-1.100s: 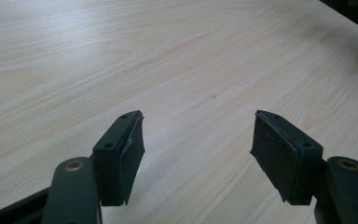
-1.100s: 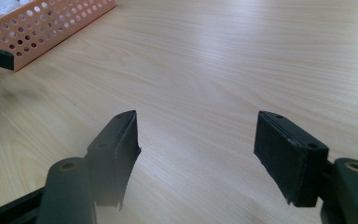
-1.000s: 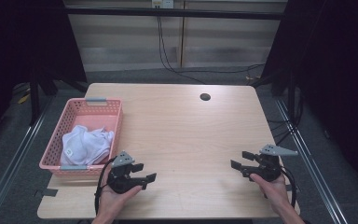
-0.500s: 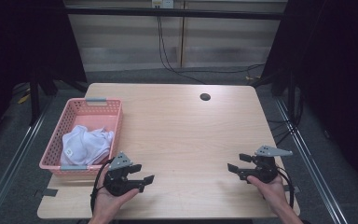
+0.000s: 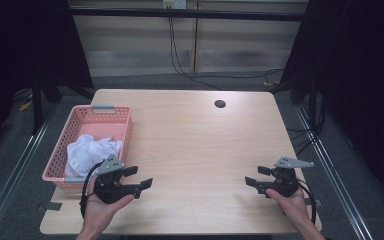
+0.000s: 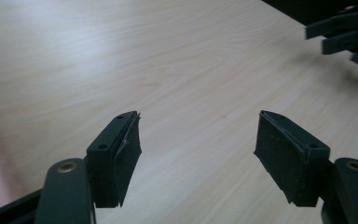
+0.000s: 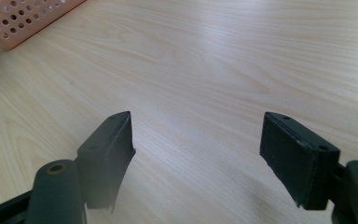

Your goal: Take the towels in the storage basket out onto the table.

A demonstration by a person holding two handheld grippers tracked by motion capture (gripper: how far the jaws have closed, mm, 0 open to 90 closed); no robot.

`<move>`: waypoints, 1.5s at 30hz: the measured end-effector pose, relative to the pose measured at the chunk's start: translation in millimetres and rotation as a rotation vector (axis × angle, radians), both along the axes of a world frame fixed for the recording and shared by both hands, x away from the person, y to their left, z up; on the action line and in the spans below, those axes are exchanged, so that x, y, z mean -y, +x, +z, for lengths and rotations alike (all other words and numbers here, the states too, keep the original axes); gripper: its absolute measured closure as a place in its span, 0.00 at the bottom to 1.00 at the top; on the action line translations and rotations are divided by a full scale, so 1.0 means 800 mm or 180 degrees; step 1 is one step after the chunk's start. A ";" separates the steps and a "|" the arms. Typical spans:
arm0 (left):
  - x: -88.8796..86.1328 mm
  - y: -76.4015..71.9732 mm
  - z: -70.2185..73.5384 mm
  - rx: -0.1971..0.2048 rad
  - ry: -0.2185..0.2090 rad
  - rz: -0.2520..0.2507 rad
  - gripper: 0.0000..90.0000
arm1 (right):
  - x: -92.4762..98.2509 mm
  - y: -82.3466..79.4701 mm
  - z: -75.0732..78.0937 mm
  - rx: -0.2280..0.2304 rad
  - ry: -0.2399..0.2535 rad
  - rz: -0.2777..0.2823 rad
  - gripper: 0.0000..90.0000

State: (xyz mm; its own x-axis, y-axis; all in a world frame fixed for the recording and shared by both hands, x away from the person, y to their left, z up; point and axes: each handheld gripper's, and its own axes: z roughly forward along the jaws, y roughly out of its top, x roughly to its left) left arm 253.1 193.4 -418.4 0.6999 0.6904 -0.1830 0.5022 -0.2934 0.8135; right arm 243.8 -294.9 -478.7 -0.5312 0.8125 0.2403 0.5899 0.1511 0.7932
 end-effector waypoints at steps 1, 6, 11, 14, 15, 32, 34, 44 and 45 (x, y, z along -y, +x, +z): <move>-0.003 0.002 0.003 -0.0018 -0.0027 -0.0005 0.33 | 0.001 0.000 0.000 0.0003 0.0007 -0.0003 0.28; -0.013 0.001 0.017 0.0072 0.0175 0.0102 0.37 | 0.004 -0.005 0.002 -0.0002 0.0024 -0.0006 0.28; -0.030 0.003 0.029 0.0142 0.0213 0.0181 0.33 | 0.003 -0.008 0.003 0.0027 0.0028 0.0013 0.28; -0.044 0.004 0.034 0.0069 0.0264 0.0224 0.30 | 0.003 -0.007 0.003 0.0017 0.0046 0.0024 0.28; -0.049 0.003 0.035 0.0057 0.0267 0.0262 0.29 | 0.002 -0.006 0.003 0.0018 0.0035 0.0017 0.28; -0.129 0.049 0.046 -0.0038 0.0375 0.0641 0.21 | -0.009 -0.002 0.001 -0.0018 -0.0019 0.0105 0.26; -0.135 0.060 0.042 -0.0100 0.0438 0.0639 0.22 | -0.009 -0.001 0.000 -0.0052 -0.0006 0.0094 0.25; -0.159 0.098 0.028 -0.0337 0.0713 0.0686 0.21 | -0.010 0.001 0.000 -0.0060 0.0001 0.0106 0.24; -0.162 0.102 0.026 -0.0347 0.0724 0.0707 0.20 | -0.010 0.001 0.000 -0.0061 0.0018 0.0113 0.24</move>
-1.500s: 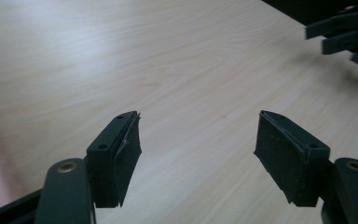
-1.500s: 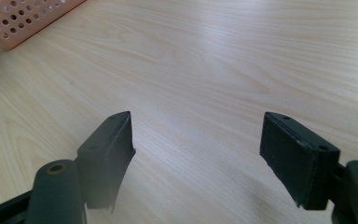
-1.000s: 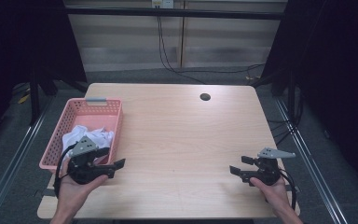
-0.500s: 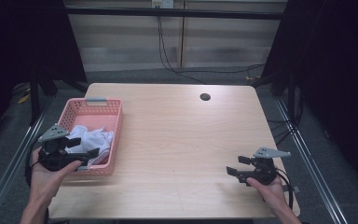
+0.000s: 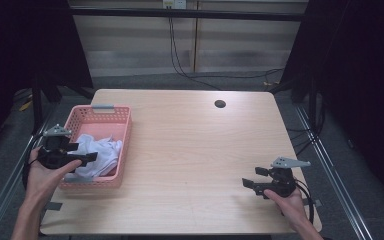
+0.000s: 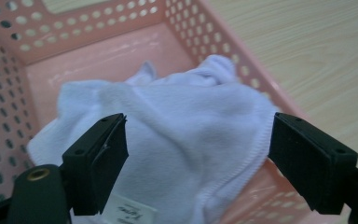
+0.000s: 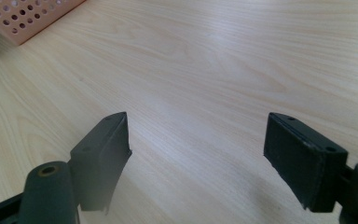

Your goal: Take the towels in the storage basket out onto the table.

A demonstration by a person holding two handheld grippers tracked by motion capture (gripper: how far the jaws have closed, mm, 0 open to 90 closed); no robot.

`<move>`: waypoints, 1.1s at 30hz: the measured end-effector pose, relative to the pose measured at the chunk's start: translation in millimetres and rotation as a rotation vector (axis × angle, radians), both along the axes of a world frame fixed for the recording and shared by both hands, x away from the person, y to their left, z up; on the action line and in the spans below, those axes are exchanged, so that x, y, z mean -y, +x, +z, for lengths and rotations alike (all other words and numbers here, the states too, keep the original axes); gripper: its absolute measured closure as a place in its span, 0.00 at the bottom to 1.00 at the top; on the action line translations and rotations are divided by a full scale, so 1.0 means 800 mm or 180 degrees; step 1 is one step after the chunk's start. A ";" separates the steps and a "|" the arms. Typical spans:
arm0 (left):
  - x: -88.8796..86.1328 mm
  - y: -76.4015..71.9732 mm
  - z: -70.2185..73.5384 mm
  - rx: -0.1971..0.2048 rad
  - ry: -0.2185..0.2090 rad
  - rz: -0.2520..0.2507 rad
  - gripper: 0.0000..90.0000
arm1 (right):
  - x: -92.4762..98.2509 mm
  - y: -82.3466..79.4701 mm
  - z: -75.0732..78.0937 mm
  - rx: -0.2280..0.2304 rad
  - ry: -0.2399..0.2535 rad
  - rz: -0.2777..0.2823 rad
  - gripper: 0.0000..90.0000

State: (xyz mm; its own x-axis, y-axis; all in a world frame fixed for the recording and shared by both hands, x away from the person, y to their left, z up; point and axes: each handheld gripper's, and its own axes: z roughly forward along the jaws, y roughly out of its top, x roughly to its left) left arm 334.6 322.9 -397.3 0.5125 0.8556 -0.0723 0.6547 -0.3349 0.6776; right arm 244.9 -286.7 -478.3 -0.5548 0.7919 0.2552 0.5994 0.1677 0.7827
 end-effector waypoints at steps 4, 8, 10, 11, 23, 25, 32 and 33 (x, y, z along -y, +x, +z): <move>-0.011 0.012 -0.008 -0.0108 -0.0075 -0.0018 0.19 | -0.002 -0.001 0.001 0.0003 -0.0010 0.0016 0.24; -0.011 0.021 -0.015 -0.0212 0.0025 -0.0102 0.18 | -0.002 0.000 0.000 -0.0003 -0.0004 0.0036 0.25; -0.008 0.025 -0.018 -0.0251 0.0090 -0.0143 0.18 | -0.003 0.000 -0.001 -0.0036 0.0015 0.0090 0.26; -0.006 0.027 -0.019 -0.0241 0.0161 -0.0161 0.18 | -0.004 0.000 -0.001 -0.0027 0.0019 0.0119 0.26; 0.006 0.054 -0.036 -0.0548 0.0259 -0.0298 0.13 | -0.007 0.002 -0.002 -0.0043 0.0024 0.0145 0.25; 0.007 0.058 -0.039 -0.0634 0.0274 -0.0301 0.10 | -0.006 0.002 -0.001 -0.0041 0.0028 0.0147 0.25; 0.017 0.065 -0.056 -0.0821 0.0474 -0.0377 0.00 | -0.006 0.003 -0.003 -0.0047 0.0016 0.0179 0.25; 0.018 0.065 -0.057 -0.0861 0.0467 -0.0413 0.00 | -0.007 0.003 -0.002 -0.0050 0.0026 0.0173 0.25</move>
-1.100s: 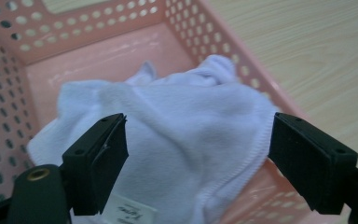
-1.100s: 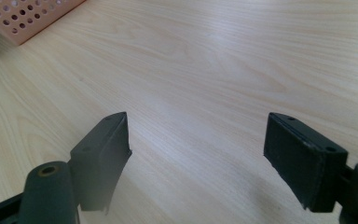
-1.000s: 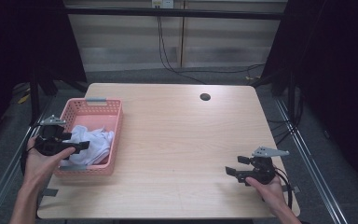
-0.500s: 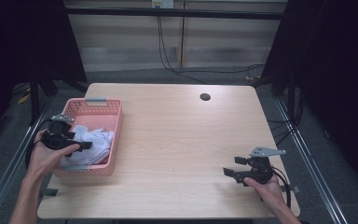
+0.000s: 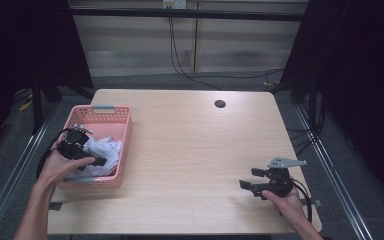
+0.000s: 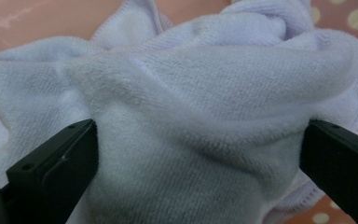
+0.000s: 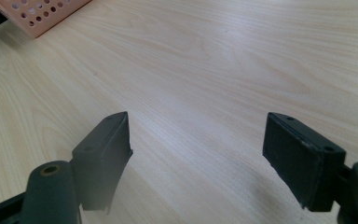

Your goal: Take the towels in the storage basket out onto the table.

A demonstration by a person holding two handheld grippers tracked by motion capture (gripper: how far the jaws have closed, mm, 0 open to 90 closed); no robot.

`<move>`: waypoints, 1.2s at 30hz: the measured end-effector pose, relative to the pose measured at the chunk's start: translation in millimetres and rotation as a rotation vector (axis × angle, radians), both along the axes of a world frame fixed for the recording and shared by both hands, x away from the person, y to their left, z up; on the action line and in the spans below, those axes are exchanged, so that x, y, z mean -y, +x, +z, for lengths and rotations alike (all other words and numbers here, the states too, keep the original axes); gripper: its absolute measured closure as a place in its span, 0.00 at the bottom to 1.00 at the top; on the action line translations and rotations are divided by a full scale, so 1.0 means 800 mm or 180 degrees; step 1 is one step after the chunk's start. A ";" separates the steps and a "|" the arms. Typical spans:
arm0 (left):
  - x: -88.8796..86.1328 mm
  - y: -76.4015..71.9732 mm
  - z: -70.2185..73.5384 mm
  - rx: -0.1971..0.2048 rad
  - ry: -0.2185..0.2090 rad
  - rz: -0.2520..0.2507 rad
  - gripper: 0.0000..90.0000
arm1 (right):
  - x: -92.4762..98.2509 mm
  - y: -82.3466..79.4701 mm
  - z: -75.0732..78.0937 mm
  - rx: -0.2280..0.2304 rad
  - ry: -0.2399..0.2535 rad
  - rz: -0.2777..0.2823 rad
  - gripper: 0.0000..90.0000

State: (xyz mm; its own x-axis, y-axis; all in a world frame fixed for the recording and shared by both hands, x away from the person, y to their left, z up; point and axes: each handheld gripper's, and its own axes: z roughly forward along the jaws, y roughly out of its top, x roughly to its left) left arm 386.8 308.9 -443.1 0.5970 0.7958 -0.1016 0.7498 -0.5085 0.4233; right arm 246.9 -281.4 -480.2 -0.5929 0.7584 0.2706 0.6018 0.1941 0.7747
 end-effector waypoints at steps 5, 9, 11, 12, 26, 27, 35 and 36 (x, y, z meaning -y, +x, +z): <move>0.001 0.002 -0.003 -0.0054 0.0006 -0.0012 0.00 | 0.001 0.001 0.000 0.0002 -0.0012 -0.0003 0.25; 0.007 0.004 -0.006 -0.0143 0.0166 -0.0049 0.00 | 0.001 0.000 0.000 -0.0016 -0.0016 -0.0035 0.26; 0.008 0.006 -0.008 -0.0206 0.0219 -0.0063 0.00 | 0.002 0.000 0.000 -0.0011 -0.0017 -0.0022 0.26; 0.009 0.008 -0.009 -0.0235 0.0269 -0.0052 0.00 | 0.002 0.000 0.000 -0.0011 -0.0017 -0.0028 0.26; 0.017 0.023 -0.024 -0.0467 0.0461 0.0026 0.00 | 0.004 -0.002 0.000 -0.0009 -0.0041 -0.0022 0.26; 0.019 0.024 -0.024 -0.0514 0.0475 0.0033 0.00 | 0.003 -0.002 0.000 -0.0009 -0.0045 -0.0016 0.26; 0.026 0.025 -0.024 -0.0497 0.0652 0.0067 0.11 | 0.002 -0.001 0.000 0.0005 -0.0058 0.0022 0.26; 0.026 0.026 -0.022 -0.0526 0.0676 0.0063 0.13 | 0.002 -0.001 0.000 0.0008 -0.0056 0.0029 0.26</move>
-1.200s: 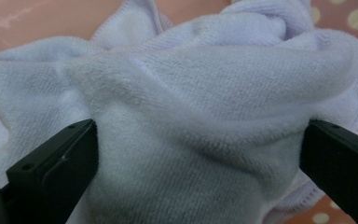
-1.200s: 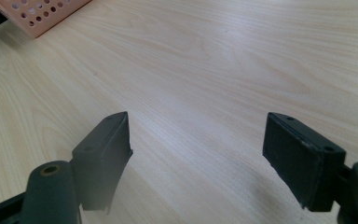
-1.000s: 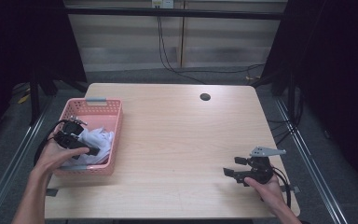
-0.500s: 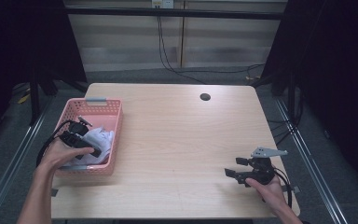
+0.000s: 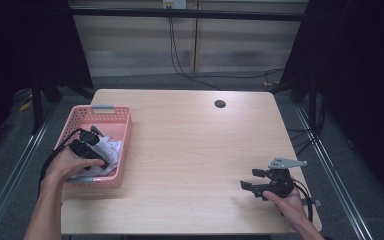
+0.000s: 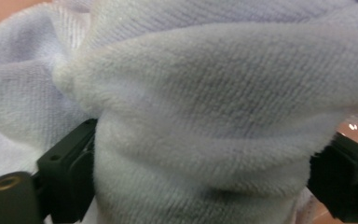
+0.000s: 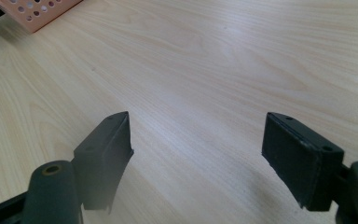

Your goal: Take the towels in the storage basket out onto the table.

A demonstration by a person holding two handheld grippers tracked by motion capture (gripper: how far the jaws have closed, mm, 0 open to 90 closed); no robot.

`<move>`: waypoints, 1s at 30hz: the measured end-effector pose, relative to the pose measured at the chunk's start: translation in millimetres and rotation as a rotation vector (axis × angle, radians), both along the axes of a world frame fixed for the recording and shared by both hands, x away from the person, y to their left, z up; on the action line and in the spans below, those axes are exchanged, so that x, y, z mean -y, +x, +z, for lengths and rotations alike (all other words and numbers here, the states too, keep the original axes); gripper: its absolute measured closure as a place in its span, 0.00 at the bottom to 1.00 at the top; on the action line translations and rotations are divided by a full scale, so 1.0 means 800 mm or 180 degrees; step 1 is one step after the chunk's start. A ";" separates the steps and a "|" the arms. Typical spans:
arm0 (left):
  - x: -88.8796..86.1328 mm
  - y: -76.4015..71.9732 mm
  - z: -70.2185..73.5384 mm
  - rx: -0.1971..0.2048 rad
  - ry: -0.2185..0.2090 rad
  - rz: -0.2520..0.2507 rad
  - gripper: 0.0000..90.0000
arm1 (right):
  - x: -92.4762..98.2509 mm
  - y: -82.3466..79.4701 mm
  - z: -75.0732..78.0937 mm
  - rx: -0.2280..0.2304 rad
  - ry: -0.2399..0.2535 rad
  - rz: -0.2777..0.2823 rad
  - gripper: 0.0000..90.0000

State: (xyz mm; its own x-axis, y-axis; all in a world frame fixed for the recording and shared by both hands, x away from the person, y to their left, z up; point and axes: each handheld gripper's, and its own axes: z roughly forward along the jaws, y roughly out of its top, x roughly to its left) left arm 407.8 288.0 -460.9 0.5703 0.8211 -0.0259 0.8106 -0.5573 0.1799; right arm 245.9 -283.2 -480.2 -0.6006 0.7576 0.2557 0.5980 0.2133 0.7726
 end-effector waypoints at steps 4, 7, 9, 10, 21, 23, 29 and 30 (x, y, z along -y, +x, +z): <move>0.006 0.004 0.005 -0.0055 0.0127 0.0013 0.21 | 0.000 0.000 0.000 -0.0014 0.0027 0.0031 0.26; 0.000 0.001 0.007 0.0013 0.0030 0.0067 0.28 | 0.000 0.000 0.001 -0.0013 0.0024 0.0025 0.26; -0.003 -0.001 0.008 0.0061 -0.0028 0.0095 0.33 | 0.000 0.000 0.000 -0.0020 0.0022 0.0006 0.26; -0.003 -0.001 0.009 0.0064 -0.0028 0.0072 0.34 | 0.000 0.000 0.000 -0.0020 0.0022 0.0002 0.26; -0.016 -0.003 0.019 0.0049 -0.0270 0.0163 0.45 | 0.000 0.002 0.000 -0.0024 -0.0001 -0.0021 0.26; -0.021 -0.005 0.019 0.0094 -0.0368 0.0189 0.45 | 0.000 0.002 0.000 -0.0026 0.0008 -0.0026 0.25; -0.038 -0.010 0.027 0.0162 -0.0675 0.0388 0.46 | 0.001 0.002 0.000 -0.0047 0.0023 -0.0055 0.25; -0.039 -0.011 0.029 0.0151 -0.0665 0.0347 0.46 | 0.000 0.003 0.000 -0.0054 0.0026 -0.0061 0.25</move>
